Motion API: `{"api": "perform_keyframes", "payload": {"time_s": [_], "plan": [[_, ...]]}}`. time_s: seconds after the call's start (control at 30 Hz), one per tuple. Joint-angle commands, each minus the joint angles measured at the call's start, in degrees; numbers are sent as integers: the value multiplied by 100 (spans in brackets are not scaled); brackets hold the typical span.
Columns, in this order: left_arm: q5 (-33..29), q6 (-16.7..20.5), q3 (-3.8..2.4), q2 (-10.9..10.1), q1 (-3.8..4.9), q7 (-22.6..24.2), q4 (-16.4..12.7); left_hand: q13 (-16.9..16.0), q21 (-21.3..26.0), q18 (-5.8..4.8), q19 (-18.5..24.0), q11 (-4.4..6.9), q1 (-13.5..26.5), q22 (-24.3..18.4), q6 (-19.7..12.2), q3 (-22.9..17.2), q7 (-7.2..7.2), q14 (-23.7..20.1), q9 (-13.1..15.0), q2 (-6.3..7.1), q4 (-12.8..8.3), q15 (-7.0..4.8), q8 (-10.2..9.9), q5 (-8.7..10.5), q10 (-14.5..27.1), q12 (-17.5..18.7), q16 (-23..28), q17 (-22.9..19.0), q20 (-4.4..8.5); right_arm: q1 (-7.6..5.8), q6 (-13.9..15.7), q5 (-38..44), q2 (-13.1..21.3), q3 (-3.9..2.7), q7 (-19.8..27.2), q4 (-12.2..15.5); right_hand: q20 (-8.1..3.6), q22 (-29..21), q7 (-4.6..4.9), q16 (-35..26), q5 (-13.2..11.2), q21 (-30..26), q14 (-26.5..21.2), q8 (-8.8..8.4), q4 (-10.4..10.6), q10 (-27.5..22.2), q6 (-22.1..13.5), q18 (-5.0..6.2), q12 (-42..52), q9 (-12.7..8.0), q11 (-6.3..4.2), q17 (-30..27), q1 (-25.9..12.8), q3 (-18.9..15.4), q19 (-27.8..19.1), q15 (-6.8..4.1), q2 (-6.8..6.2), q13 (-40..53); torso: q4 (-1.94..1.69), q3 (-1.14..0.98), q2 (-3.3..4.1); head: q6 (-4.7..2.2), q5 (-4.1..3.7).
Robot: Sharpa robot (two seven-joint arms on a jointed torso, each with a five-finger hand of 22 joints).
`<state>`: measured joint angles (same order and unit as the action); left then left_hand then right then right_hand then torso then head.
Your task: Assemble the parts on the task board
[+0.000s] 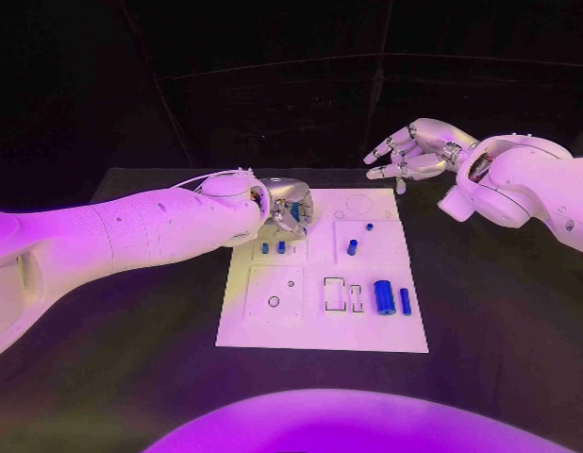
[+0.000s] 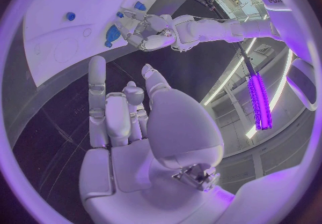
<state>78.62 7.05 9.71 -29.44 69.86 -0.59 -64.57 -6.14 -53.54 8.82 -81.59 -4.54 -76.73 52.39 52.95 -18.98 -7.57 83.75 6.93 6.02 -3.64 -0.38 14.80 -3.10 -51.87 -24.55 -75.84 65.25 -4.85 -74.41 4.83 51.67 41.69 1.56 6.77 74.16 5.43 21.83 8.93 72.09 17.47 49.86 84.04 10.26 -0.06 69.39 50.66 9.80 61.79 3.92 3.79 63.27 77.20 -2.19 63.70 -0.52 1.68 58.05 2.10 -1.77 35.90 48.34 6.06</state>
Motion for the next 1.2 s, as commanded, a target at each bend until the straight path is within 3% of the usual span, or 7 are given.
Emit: {"api": "perform_keyframes", "payload": {"time_s": [0.03,0.37,0.73,0.97,1.2], "plan": [[182,-194,3,12,0,-63,29,39,-48,-105,-45,-3,39,32,82,-29,-7,119,-18,-24,-2,-25,-30,9,-84,37,-10,-39,-1,-12,17,13,-8,-3,61,-8,-8,-8,10,-19,36,-25,18,26,22,-18,-36,76,-11,-5,2,4,-18,10,35,-17,51,7,-2,-5,-1,8,-8],[184,-276,3,27,-7,-56,59,170,-113,-123,-104,22,27,109,336,-191,14,140,-59,-108,-27,-43,-68,8,-420,142,-3,-103,12,-12,6,13,-23,-3,61,-14,-8,-8,10,-19,36,-25,18,26,22,-18,-36,76,-11,-5,2,4,-18,10,35,-17,51,7,-4,-5,-1,19,-11],[184,-333,3,70,-39,-23,107,239,-124,-126,-127,49,43,131,468,-308,34,151,-89,-112,-61,-65,-125,8,-616,274,-11,-136,35,-12,-4,21,-34,-3,59,-13,-8,-10,10,-17,40,-27,20,29,17,-13,-35,77,-3,-5,1,10,-5,17,38,-19,57,14,-7,-6,-3,31,-20],[183,-288,3,102,-58,-28,128,251,-104,-125,-137,43,74,116,442,-338,16,153,-123,-69,-78,-64,-204,9,-660,366,-12,-162,41,-12,2,23,-30,-4,56,-1,-8,-10,10,-17,40,-27,20,29,17,-13,-35,77,-3,-5,1,10,-5,17,38,-19,57,14,-1,-4,-3,38,-24],[182,-276,4,112,-65,-108,142,251,-68,-131,-148,-13,147,93,188,-340,-64,151,-230,38,-100,-25,-443,15,-580,558,-12,-213,20,-12,-3,24,-26,-4,47,3,-9,-11,9,-17,41,-28,21,31,14,-15,-33,77,-6,-4,0,11,2,21,40,-19,59,9,-4,-6,-2,40,-40]]}}
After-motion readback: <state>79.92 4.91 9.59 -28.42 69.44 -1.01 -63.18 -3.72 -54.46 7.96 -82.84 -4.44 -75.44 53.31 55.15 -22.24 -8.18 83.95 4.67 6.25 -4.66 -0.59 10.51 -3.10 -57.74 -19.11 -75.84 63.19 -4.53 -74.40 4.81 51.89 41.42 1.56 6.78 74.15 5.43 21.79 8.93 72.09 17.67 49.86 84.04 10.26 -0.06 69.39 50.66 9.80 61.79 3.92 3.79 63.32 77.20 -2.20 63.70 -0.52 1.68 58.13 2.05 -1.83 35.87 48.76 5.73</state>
